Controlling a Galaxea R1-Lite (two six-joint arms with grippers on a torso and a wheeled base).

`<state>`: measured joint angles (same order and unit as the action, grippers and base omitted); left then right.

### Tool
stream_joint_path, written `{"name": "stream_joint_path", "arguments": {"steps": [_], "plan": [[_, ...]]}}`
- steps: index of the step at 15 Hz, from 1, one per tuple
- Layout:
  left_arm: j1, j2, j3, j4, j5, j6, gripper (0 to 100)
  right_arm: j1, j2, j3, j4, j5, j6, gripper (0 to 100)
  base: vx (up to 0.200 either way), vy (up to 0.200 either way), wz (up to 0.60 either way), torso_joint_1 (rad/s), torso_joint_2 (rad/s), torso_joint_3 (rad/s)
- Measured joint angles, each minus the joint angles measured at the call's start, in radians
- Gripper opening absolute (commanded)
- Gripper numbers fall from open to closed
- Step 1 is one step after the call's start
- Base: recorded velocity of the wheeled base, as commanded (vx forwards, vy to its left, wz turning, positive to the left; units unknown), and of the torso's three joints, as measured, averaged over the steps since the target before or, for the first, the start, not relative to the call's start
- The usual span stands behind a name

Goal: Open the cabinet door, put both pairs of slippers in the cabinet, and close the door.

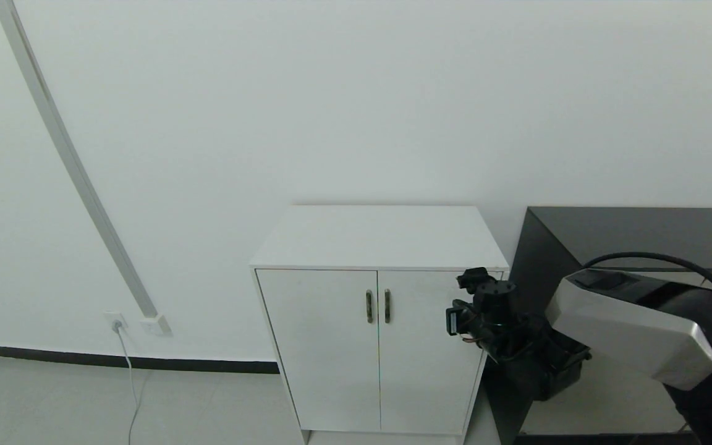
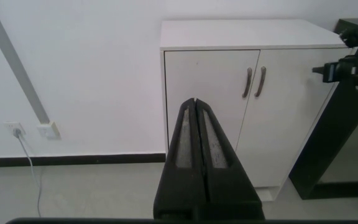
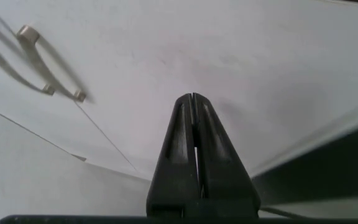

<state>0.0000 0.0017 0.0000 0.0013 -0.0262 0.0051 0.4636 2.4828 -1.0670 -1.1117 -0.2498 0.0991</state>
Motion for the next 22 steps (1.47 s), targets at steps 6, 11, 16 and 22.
{"name": "stream_joint_path", "arguments": {"steps": [6, 11, 16, 22], "plan": [[0.000, 0.000, 0.000, -0.001, 0.000, -0.001, 0, -0.099, -0.250, 0.481, -0.259, -0.006, -0.014, 0, 0.000, 0.000, 0.00, 0.000, 0.00, 0.000], [0.000, 0.000, 0.000, 0.000, 0.000, -0.001, 0, -0.253, -0.435, 0.837, -0.439, -0.003, -0.065, 0, 0.000, 0.000, 0.00, 0.000, 0.00, 0.000], [0.000, 0.000, 0.000, 0.000, 0.000, -0.001, 0, -0.364, -0.678, 1.039, -0.436, 0.018, -0.076, 0, 0.000, 0.000, 0.00, 0.000, 0.00, 0.000], [0.000, 0.000, 0.000, 0.000, 0.000, 0.000, 0, -0.412, -1.073, 1.065, -0.046, 0.054, -0.074, 0, 0.000, 0.000, 0.00, 0.000, 0.00, 0.000]]}}
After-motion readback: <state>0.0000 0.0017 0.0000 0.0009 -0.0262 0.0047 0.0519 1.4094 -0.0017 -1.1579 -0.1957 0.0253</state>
